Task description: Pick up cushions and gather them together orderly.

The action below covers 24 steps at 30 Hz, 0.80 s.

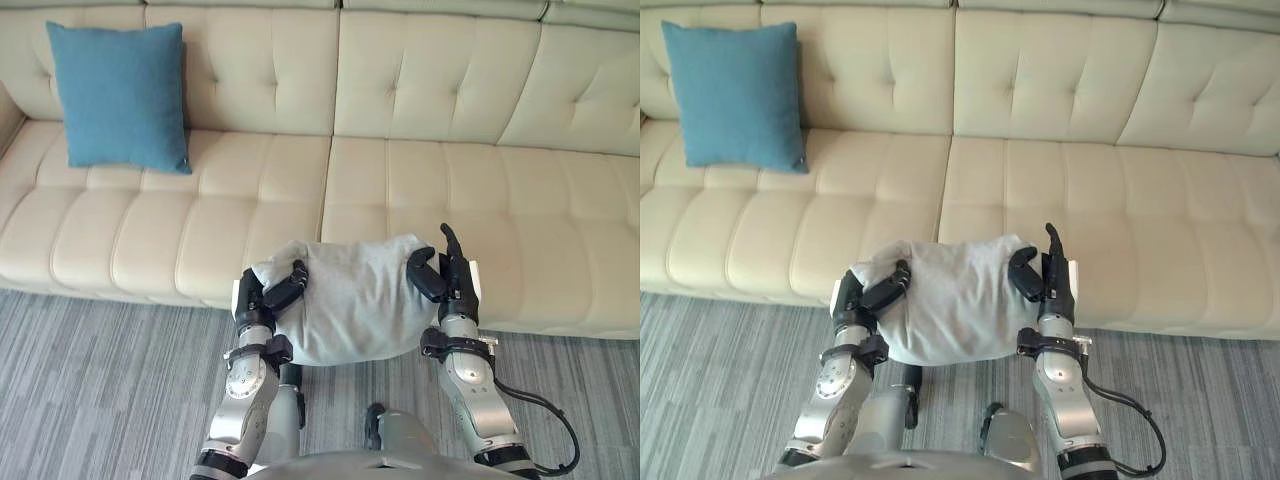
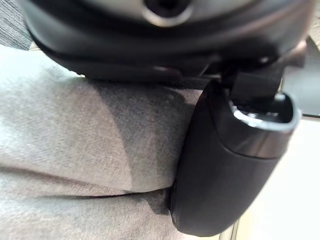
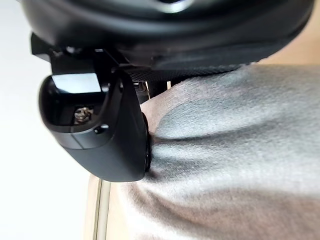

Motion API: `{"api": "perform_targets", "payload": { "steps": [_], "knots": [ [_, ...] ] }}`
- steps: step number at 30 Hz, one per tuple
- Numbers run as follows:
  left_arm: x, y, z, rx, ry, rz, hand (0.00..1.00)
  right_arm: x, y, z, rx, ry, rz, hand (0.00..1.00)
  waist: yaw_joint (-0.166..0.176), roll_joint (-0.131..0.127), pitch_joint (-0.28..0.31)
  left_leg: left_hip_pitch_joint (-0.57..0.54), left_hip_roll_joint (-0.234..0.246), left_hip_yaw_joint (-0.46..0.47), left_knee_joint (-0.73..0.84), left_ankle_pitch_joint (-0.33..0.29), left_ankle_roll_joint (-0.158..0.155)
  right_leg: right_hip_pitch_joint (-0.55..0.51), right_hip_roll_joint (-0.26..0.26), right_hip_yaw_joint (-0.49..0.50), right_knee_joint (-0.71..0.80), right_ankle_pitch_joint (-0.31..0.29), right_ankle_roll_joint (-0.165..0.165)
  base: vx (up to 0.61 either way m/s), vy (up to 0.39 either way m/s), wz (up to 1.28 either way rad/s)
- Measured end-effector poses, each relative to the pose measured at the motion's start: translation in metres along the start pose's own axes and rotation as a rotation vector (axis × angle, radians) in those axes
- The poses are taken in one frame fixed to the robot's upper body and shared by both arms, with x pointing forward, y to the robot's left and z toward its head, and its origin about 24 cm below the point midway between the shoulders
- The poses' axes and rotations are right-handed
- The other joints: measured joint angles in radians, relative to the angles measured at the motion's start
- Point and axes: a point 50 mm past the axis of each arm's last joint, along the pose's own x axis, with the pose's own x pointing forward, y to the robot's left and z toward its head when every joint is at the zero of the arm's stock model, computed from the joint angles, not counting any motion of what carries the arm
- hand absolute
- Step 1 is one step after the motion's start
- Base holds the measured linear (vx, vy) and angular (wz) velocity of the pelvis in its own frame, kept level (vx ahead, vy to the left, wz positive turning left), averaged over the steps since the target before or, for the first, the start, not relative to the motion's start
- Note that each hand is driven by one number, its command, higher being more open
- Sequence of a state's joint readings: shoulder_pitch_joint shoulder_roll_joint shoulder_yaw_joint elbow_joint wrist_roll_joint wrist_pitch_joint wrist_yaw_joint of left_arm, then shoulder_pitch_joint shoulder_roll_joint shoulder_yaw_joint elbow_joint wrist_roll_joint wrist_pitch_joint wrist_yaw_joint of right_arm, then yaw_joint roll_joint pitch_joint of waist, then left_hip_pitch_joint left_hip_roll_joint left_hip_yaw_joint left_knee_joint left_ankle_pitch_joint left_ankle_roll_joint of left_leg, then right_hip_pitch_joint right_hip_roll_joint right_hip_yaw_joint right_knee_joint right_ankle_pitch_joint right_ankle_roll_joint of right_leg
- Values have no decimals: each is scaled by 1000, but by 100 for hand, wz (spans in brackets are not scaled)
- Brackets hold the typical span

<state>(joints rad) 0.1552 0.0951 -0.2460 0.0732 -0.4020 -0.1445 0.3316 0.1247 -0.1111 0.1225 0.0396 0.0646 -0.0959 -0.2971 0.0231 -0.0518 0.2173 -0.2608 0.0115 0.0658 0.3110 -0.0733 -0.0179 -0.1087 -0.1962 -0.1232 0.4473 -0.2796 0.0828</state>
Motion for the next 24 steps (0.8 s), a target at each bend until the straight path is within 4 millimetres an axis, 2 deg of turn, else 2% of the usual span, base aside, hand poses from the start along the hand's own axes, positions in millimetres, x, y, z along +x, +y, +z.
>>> {"api": "perform_targets", "payload": {
  "steps": [1,2,4,5,6,8,9,10,11,12,14,15,18,22,24],
  "knots": [
    [0,2,0,11,2,1,0,1,1,-2,-4,8,12,0,4,-3,-3,39,-10,29,1,-34,17,-51,-25,12,142,10,7,254,199,-53],
    [-1,8,0,31,5,4,0,2,4,-7,-4,29,22,0,4,-5,-4,81,-12,53,-1,-53,29,-90,-48,13,261,50,-4,247,183,-57],
    [-3,15,-2,45,14,16,0,3,7,-14,-23,60,34,0,-1,-2,-6,137,-5,63,-22,-62,42,-122,-70,-3,359,108,-30,177,113,-37],
    [-4,17,-3,46,17,22,0,2,8,-18,-26,75,38,0,-2,2,-9,157,1,62,-33,-66,48,-126,-70,-12,381,106,-42,187,69,-29],
    [-4,19,-2,52,10,30,0,1,10,-23,-33,97,58,0,-1,10,-15,192,24,62,-52,-76,45,-149,-55,-27,403,67,-61,160,8,-20],
    [-3,21,0,59,0,36,0,0,13,-24,-48,99,78,0,-4,11,-15,217,46,59,-69,-79,38,-180,-23,-26,342,29,-59,151,-54,-11],
    [-3,21,1,61,-1,37,0,0,13,-24,-50,100,83,0,-6,12,-15,227,57,58,-73,-80,33,-193,3,-16,245,25,-58,117,-161,5],
    [-4,21,0,61,1,36,0,0,13,-25,-51,102,82,0,-12,7,-19,228,57,57,-68,-79,25,-184,24,-10,110,53,-39,122,-186,11],
    [-4,22,0,64,3,36,0,-1,13,-25,-50,105,81,0,-15,-9,-27,227,43,54,-64,-81,14,-171,26,-2,7,122,-35,133,-219,26],
    [-4,20,-4,55,24,33,0,0,9,-27,-68,109,79,0,-27,11,-36,233,47,26,-60,-101,-23,-155,34,-13,-30,168,-41,107,-172,26],
    [-8,14,-10,39,48,8,0,-1,0,-31,-104,128,72,0,-24,49,-58,237,89,9,-71,-98,-31,-112,84,-30,-104,187,-59,132,-232,2],
    [-8,14,-10,42,49,-4,0,-1,-1,-31,-107,133,68,0,-23,55,-64,257,110,3,-103,-90,-38,-93,111,-34,-131,193,-68,115,-239,-16],
    [-8,10,-11,38,54,-24,0,-1,-6,-28,-102,123,44,0,-25,56,-74,278,122,-3,-158,-63,-49,-81,129,-40,-164,203,-79,46,-96,-3],
    [-7,5,-11,33,50,-34,0,-3,-8,-20,-85,90,29,0,-24,56,-88,283,119,-31,-180,-51,-64,-71,128,-55,-174,208,-76,10,-12,14],
    [-1,2,-4,73,17,-42,0,-2,-6,-13,-70,61,22,0,-21,53,-103,282,104,-56,-191,-23,-66,-46,117,-70,-211,226,-67,-53,13,28]
  ]
}}
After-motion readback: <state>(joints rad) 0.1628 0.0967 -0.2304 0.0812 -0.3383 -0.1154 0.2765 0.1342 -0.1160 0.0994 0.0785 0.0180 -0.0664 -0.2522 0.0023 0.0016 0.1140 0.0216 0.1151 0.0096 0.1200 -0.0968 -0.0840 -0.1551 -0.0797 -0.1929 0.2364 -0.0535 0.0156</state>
